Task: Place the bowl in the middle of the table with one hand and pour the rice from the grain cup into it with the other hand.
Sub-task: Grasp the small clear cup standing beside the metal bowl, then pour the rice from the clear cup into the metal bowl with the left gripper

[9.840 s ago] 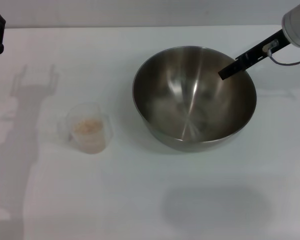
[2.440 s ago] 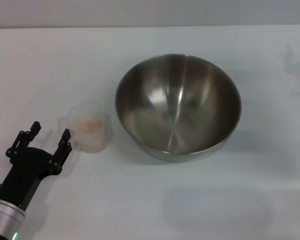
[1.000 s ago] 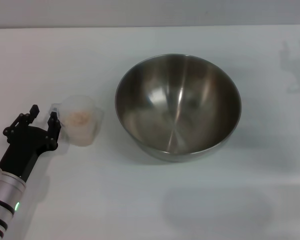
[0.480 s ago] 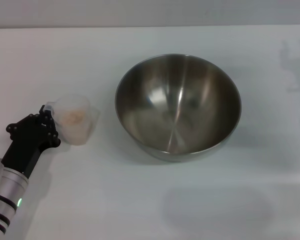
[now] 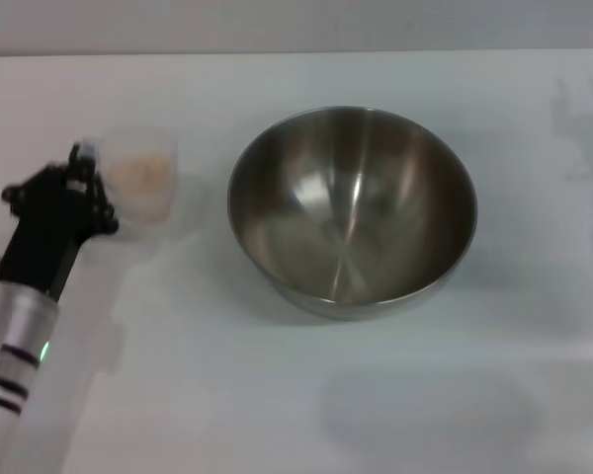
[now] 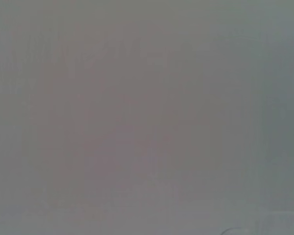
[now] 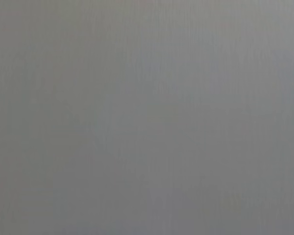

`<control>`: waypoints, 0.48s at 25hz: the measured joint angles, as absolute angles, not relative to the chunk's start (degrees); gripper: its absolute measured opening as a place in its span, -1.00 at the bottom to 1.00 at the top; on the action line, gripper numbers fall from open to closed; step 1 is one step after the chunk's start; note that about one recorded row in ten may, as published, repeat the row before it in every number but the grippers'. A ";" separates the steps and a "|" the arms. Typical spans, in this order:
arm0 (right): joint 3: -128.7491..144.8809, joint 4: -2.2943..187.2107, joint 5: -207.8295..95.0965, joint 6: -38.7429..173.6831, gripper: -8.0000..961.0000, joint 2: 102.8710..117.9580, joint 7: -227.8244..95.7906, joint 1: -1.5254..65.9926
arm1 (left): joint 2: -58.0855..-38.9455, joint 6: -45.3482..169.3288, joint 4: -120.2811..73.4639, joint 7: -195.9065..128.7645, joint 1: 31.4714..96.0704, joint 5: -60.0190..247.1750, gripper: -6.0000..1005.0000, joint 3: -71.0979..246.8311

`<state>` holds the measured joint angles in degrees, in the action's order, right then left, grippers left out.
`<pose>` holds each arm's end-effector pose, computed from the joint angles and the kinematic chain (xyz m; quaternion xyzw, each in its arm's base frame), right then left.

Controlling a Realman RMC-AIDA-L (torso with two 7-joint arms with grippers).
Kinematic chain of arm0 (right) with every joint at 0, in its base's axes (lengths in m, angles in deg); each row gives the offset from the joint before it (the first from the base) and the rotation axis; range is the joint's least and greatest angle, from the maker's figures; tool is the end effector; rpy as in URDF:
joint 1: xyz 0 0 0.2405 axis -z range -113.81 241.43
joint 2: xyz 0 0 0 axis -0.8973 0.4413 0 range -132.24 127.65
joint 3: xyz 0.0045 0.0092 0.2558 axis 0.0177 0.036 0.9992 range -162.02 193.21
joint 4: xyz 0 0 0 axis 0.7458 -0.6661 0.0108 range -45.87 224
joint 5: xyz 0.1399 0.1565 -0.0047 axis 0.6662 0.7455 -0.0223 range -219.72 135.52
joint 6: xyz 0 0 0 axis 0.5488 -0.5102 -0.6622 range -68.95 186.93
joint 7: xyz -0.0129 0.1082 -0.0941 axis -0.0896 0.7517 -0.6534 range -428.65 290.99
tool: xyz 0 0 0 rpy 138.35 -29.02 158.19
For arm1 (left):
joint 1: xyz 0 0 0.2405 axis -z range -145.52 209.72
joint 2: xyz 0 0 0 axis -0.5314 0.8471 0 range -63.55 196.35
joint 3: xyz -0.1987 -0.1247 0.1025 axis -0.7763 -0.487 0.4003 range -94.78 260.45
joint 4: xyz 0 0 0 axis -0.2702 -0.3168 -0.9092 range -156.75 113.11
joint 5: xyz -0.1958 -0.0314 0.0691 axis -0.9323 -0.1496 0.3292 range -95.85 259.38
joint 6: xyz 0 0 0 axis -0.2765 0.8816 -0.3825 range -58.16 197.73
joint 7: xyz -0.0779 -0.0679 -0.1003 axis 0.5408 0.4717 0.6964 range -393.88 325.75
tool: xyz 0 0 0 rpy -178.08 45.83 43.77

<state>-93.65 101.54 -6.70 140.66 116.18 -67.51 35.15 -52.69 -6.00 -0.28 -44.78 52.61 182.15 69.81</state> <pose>0.2751 0.3570 0.0442 -0.6056 0.0787 0.3972 0.6851 -0.2967 0.2811 -0.0600 -0.7246 -0.1687 -0.2950 0.5995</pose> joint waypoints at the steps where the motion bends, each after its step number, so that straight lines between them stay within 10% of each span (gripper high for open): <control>1: -93.65 101.54 -6.70 140.67 -0.14 116.18 -67.51 35.11 | -52.69 -7.33 0.07 -47.56 53.57 182.21 -0.95 69.79; 12: -93.65 101.64 -6.79 141.32 -0.14 116.03 -67.51 34.58 | -52.71 -14.25 2.30 -78.59 60.93 193.60 -0.94 69.61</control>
